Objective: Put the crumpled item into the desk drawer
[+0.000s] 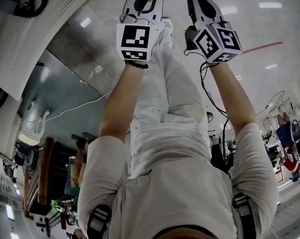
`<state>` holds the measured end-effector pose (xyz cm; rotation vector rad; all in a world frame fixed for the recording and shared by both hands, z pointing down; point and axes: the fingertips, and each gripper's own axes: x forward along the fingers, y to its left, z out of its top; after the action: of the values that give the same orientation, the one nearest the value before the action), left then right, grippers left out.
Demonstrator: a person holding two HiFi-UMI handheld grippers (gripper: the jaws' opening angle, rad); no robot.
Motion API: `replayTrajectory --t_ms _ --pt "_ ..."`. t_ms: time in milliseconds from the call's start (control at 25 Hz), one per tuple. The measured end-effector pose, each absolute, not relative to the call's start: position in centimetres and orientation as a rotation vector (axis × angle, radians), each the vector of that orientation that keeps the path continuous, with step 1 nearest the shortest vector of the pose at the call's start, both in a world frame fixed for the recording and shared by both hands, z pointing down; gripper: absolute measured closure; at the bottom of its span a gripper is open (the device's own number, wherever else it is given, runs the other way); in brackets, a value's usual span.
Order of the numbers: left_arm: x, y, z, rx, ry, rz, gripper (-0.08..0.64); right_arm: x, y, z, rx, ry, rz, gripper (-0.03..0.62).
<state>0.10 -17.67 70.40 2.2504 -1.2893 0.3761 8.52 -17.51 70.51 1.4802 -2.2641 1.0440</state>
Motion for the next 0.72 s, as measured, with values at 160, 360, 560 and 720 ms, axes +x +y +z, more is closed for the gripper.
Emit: replayTrajectory --t_ms 160,360,560,720 --pt "-1.4 -17.2 66.8 2.261 -1.300 0.373 0.558 8.2 -17.1 66.7 1.479 -2.288 1.028 0.594" --pt "-3.3 -16.5 60.1 2.293 -1.330 0.332 0.558 8.2 -17.4 60.5 1.497 -2.330 1.003 0.594" --pt "-4.9 -15.4 52.5 2.327 -1.377 0.284 0.558 8.5 -17.2 52.5 1.508 -2.402 1.003 0.594" --pt "-5.7 -14.3 46.8 2.360 -1.404 0.254 0.558 9.3 -16.7 46.5 1.516 -2.447 0.974 0.594"
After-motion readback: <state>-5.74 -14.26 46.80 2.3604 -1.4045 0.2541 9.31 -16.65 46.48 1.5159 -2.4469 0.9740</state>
